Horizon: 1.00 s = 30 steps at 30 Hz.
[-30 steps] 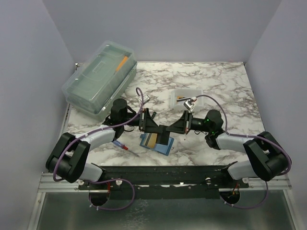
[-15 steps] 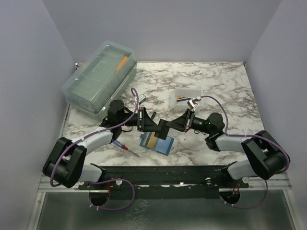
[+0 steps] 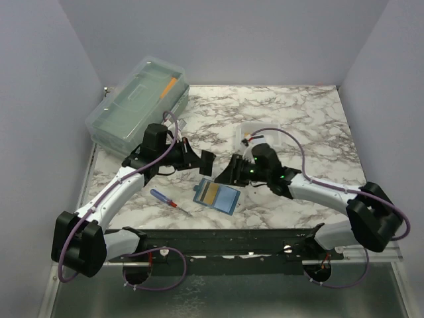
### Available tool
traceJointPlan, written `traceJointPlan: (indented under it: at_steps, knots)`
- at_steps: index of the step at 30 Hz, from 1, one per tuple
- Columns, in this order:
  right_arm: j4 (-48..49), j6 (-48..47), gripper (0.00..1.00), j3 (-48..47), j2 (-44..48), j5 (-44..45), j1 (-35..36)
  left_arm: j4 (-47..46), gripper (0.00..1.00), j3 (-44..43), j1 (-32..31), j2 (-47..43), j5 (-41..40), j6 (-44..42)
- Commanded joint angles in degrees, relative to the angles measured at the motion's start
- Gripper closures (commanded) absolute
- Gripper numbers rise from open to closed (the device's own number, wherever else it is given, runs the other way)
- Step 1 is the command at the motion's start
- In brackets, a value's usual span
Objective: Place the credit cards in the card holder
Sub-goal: Insert the credit card into the card holder.
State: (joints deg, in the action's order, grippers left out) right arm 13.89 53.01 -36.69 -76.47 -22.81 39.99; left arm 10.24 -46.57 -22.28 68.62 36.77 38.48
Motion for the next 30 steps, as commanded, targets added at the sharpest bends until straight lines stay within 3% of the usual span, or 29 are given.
traceJointPlan:
  at_steps: [1,5,8,13,18,21,26,30]
  knots:
    - [-20.9,-8.4,0.57,-8.0,-8.9,9.2,9.2,15.4,1.00,-0.4,0.2,2.5,-7.7,-8.7]
    - [-20.3,-5.3,0.80,-10.2,-14.8,8.8,14.5,15.4,1.00,-0.5,0.3,7.4,-6.3,-8.8]
    - [-16.6,-2.9,0.91,-7.2,-16.2,6.9,14.9,15.3,1.00,-0.7,0.2,10.3,-4.9,-9.6]
    - [-22.3,-0.6,0.94,-4.7,-14.4,13.6,14.9,14.3,1.00,-0.8,0.1,13.2,-2.0,-10.3]
    - [-30.2,2.4,0.94,-2.3,-11.4,23.3,13.2,8.3,1.00,1.1,-0.1,16.3,6.4,-6.1]
    - [-31.4,3.6,0.94,0.0,-9.2,27.7,10.6,6.0,1.00,1.7,-0.7,17.5,6.3,-4.5]
    - [-30.4,1.0,0.94,0.6,-6.0,27.3,8.1,3.9,1.00,2.1,-1.5,19.8,3.8,-0.9]
    - [-28.5,-1.7,0.92,0.2,-2.2,23.2,8.1,-2.8,1.00,5.4,-2.1,18.7,3.4,4.7]
